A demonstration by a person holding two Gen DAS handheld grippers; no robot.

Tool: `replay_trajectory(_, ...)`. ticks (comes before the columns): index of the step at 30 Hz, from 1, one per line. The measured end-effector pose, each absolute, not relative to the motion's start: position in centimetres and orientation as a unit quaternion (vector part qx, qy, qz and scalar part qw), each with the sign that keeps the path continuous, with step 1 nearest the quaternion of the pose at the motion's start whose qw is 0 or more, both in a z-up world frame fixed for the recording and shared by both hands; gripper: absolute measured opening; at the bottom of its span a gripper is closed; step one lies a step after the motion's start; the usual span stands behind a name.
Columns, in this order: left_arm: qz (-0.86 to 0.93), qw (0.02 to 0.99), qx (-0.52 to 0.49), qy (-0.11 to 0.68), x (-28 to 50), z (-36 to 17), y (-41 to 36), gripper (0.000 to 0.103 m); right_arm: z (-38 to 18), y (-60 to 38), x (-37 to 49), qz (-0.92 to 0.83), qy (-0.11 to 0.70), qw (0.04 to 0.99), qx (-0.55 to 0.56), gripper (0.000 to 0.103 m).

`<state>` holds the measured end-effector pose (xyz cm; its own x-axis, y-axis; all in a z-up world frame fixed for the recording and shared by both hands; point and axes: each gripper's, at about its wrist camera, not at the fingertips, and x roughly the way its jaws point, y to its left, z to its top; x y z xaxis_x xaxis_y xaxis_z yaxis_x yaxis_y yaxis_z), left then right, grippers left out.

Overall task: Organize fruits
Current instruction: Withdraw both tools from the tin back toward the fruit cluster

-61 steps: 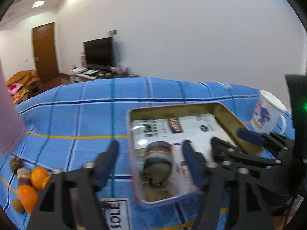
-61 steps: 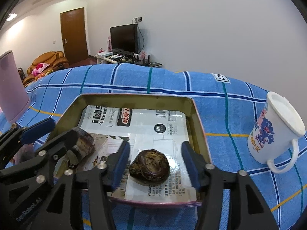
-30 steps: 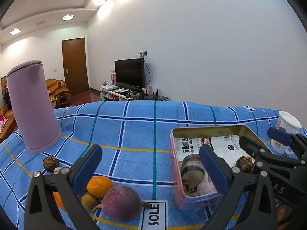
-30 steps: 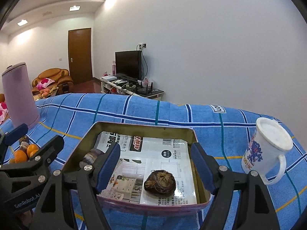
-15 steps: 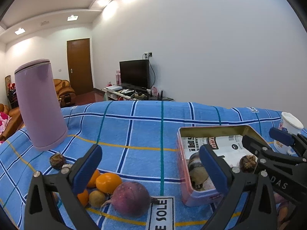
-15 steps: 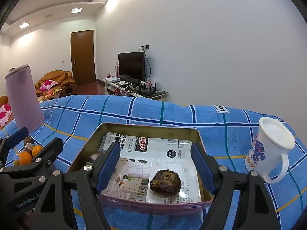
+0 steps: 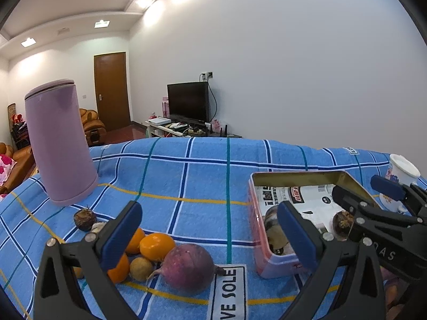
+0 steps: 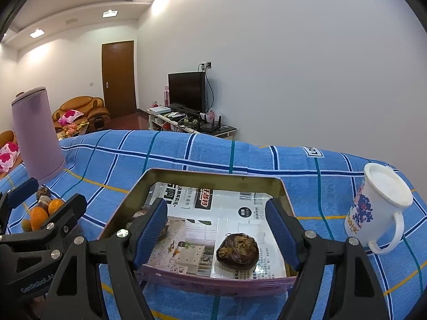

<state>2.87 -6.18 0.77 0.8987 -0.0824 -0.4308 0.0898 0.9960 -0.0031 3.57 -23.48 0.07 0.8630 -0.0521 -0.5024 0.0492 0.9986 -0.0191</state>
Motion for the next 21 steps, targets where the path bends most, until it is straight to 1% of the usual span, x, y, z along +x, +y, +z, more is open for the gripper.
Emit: replay_trajectory(21,-0.051,0.972,0.011,0.229,1.0,0.7,-4.8,0.103,-0.7,-22.5,2.8,-0.039,0.265,0.964,0.002,0.077)
